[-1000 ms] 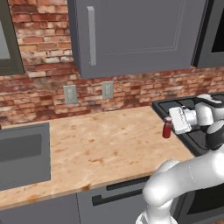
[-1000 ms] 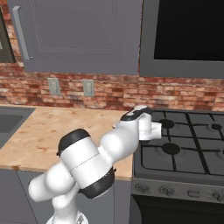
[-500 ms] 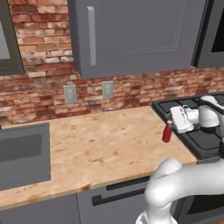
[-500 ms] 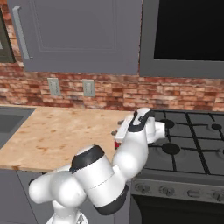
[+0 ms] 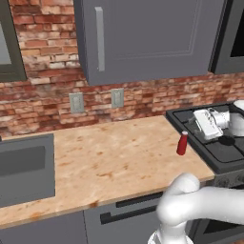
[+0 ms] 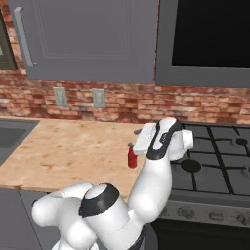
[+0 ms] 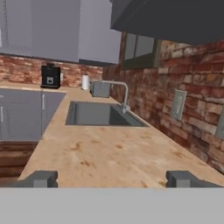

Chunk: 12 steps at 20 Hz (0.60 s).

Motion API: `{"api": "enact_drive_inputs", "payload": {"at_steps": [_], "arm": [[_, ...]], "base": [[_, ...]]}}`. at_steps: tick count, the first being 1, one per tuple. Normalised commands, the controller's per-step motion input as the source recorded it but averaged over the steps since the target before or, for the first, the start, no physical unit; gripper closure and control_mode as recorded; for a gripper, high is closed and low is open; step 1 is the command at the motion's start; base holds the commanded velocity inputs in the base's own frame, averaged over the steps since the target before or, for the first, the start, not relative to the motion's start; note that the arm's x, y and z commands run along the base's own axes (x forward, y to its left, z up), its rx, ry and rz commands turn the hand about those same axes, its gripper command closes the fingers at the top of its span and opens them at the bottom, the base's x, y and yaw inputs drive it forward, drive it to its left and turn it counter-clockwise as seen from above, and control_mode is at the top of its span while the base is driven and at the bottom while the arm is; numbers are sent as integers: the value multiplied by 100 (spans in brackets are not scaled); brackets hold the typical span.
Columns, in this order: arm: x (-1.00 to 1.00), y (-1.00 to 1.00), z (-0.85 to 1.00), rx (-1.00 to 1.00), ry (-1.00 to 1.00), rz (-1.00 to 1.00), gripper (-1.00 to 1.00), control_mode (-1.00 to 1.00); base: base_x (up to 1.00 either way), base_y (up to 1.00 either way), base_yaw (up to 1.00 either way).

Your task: Collect the paprika, ketchup, and shaker from the cabinet and place them next to the stove.

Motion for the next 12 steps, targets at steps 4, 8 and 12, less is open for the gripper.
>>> {"api": "enact_drive_inputs", "payload": {"at_steps": [4,8,12], "arm": [[-81,7,8,0,1,-5,-100,-100],[-96,38,3,0,1,-10,-100,-100],[-97,52,0,0,2,-13,-100,-100]], "base": [[0,0,0],[0,0,0],[0,0,0]]}}
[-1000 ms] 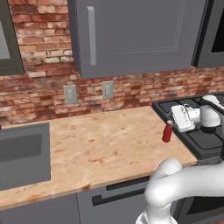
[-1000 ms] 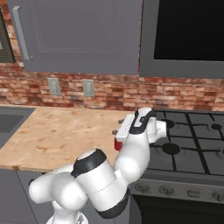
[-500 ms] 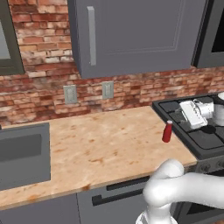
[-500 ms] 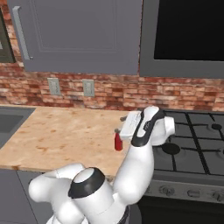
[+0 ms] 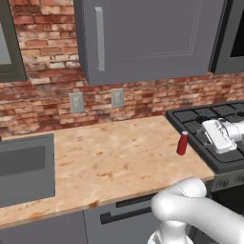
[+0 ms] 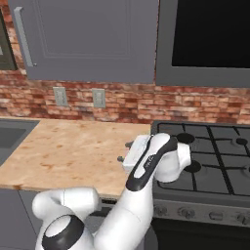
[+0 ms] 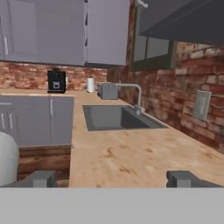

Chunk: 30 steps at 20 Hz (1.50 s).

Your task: Collect the paprika, ketchup, and shaker from the cabinet and place them next to the stove.

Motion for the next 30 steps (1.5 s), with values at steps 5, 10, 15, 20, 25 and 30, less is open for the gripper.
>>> {"api": "enact_drive_inputs", "payload": {"at_steps": [5,10,15,20,25,30], "arm": [[-87,70,4,0,1,-18,-100,-100],[-44,97,42,0,0,-26,-100,-100],[-18,100,52,-3,1,-29,-100,-100],[-14,76,10,-6,6,-22,-100,-100],[-24,28,-26,-7,7,-1,-100,-100],[-66,8,-29,0,2,1,-100,-100]], "base": [[0,0,0],[0,0,0],[0,0,0],[0,0,0],[0,0,0],[0,0,0]]}}
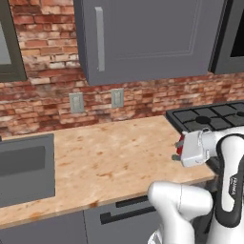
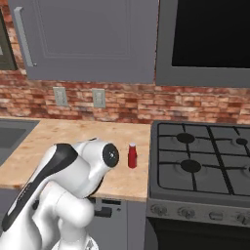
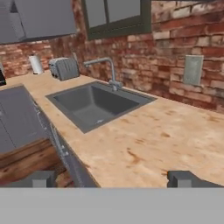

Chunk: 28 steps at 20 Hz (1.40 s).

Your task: Collect the paprika, ketchup, and shaker from the cabinet and place them next to the stove.

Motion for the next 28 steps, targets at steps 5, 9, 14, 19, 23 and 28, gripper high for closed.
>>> {"api": "enact_drive_inputs", "payload": {"at_steps": [5,9,14,19,23,28], "arm": [[0,0,0,0,0,0,-100,100],[0,0,0,0,0,0,-100,100],[0,0,0,0,0,0,-100,100],[0,0,0,0,0,0,-100,100],[0,0,0,0,0,0,-100,100],[0,0,0,0,0,0,-100,100]], "base": [[-100,61,8],[-86,100,2],[-66,100,0],[-51,100,0],[-22,100,0],[-3,100,0]]}}
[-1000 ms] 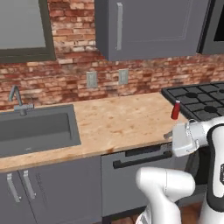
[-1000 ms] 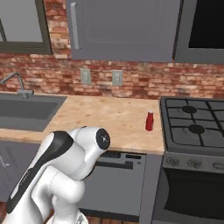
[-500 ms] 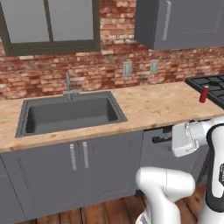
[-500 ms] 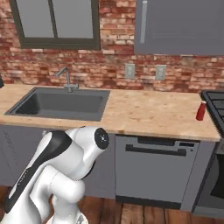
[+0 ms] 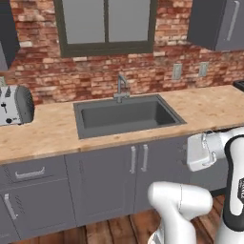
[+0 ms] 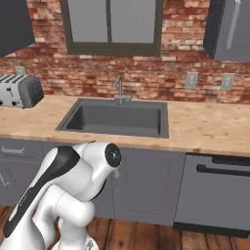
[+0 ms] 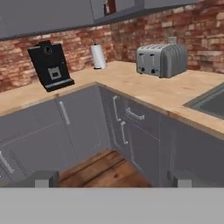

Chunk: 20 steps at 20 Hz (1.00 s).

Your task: Collect the paprika, ketchup, and shaker from the cabinet and place them next to the stove.

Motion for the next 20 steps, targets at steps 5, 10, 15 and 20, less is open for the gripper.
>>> {"api": "enact_drive_inputs", "payload": {"at_steps": [5,10,15,20], "arm": [[0,0,0,0,0,0,-100,100],[0,0,0,0,0,0,-100,100],[0,0,0,0,0,0,-100,100],[0,0,0,0,0,0,-100,100]], "base": [[9,100,0],[44,95,2],[59,82,12],[61,88,14]]}}
